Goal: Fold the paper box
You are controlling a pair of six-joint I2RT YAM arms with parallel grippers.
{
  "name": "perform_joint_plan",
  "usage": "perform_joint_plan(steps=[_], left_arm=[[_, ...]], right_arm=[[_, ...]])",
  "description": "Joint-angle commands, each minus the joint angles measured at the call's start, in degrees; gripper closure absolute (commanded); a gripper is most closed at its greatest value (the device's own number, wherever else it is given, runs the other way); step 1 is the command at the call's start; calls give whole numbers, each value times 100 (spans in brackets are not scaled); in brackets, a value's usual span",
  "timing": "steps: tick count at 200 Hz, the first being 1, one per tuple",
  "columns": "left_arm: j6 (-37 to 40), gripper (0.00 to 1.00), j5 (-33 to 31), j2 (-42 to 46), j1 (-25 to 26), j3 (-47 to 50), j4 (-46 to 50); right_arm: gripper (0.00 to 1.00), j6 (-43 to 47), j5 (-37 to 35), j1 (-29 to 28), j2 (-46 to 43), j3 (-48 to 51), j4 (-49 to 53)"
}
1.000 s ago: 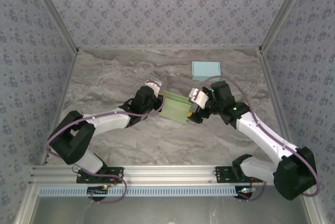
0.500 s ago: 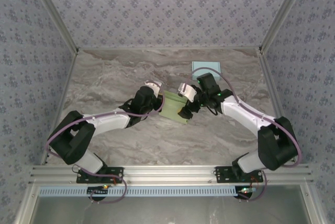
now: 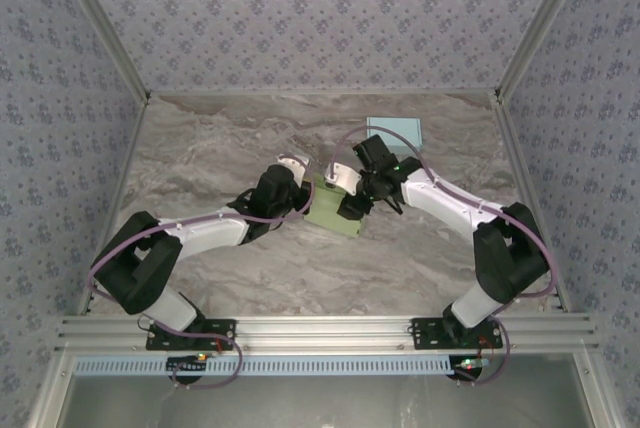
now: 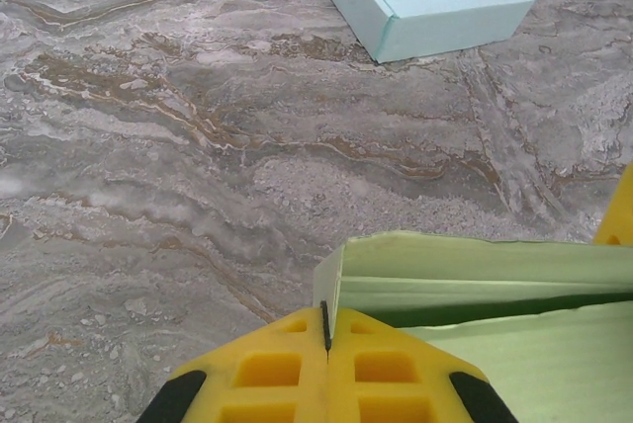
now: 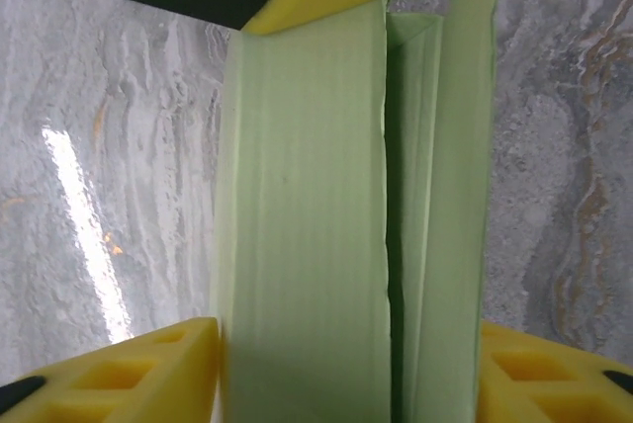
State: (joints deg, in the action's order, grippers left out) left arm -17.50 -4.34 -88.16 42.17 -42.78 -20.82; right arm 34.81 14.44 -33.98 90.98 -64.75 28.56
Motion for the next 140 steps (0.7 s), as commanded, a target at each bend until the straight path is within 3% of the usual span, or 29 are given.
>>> perform_joint_plan(steps=[1,18,70,99,140], left_arm=[[-35,100,56,84,51,111,11],[-12,98,57,132,53,163,-49],[54,96,124,223,47,250,-152],[7,76,169,359,43,427,-417],[159,66,269,818,-25,552,-390]], right_arm=[[50,141,-349,-55,81,-112,286],[54,270,-465,-65,30,-27,200],[54,463,-407,-63,-36,218,-38],[54,579,-441,-57,-33,300,-86],[58,857,-319,-39,-52,432,-111]])
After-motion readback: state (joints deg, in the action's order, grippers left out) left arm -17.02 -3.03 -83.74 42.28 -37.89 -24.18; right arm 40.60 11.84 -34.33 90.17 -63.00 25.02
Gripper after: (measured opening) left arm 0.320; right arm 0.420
